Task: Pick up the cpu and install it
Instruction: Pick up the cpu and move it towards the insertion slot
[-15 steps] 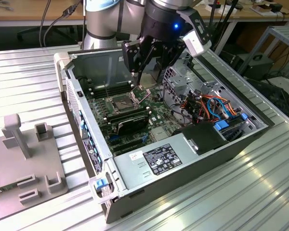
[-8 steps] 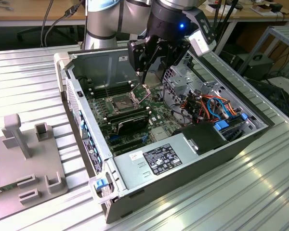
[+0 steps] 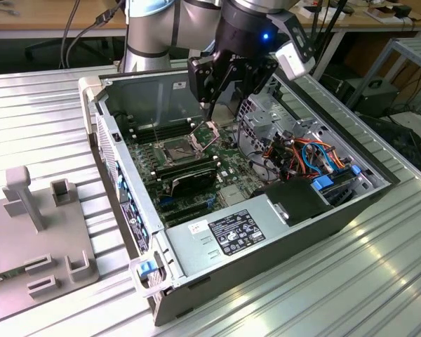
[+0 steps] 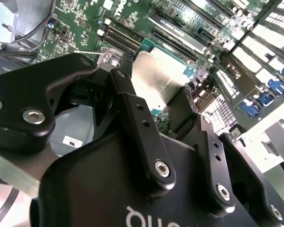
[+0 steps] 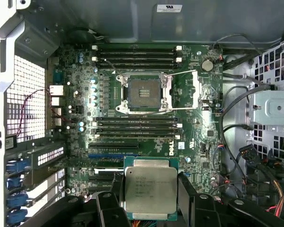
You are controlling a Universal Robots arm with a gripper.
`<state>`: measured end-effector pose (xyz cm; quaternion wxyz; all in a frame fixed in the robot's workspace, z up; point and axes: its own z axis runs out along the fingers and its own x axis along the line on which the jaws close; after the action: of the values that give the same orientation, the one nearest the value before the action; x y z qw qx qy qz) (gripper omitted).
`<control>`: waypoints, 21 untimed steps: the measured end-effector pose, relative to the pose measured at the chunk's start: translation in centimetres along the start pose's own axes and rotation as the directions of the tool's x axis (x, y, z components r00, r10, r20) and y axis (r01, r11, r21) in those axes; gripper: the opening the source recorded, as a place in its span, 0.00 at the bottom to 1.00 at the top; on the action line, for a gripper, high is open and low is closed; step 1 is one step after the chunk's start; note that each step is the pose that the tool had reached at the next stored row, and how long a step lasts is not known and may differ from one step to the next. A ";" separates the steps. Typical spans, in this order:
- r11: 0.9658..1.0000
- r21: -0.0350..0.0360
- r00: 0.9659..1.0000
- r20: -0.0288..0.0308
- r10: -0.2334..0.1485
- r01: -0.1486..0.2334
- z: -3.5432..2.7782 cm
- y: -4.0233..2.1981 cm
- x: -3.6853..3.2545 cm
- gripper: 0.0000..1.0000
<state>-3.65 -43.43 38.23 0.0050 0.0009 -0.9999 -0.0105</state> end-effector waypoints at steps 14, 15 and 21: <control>1.000 0.000 1.000 0.000 0.000 0.000 0.22 2.31 0.00 0.55; 1.000 0.000 1.000 0.000 0.000 0.000 0.23 2.31 0.00 0.55; 1.000 0.000 1.000 0.000 0.000 0.000 0.27 2.82 0.00 0.55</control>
<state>-3.66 -40.61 38.03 0.0050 0.0009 -0.9999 -0.0105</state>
